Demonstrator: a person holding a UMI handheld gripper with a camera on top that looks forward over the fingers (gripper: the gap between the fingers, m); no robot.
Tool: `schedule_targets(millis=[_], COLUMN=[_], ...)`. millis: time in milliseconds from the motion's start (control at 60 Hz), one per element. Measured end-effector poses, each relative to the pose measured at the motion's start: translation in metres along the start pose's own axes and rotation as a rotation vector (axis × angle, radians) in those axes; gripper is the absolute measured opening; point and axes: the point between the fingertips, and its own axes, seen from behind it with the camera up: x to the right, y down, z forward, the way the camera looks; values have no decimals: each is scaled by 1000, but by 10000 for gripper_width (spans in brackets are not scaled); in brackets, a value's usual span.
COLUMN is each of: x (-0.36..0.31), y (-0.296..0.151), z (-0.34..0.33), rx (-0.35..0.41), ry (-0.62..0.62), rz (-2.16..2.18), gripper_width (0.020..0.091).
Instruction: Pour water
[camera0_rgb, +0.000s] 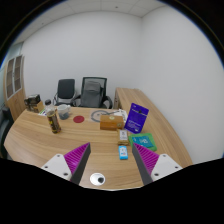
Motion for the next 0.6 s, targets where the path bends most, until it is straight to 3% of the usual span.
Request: schedule_targets(millis=[250, 417, 600], x=[-59, -161, -285], y=[20, 27, 9], z=[27, 48, 102], rx=[-35, -54, -4], ry=[-53, -140, -207], rz=[-19, -33, -19], gripper_width=[858, 865, 859])
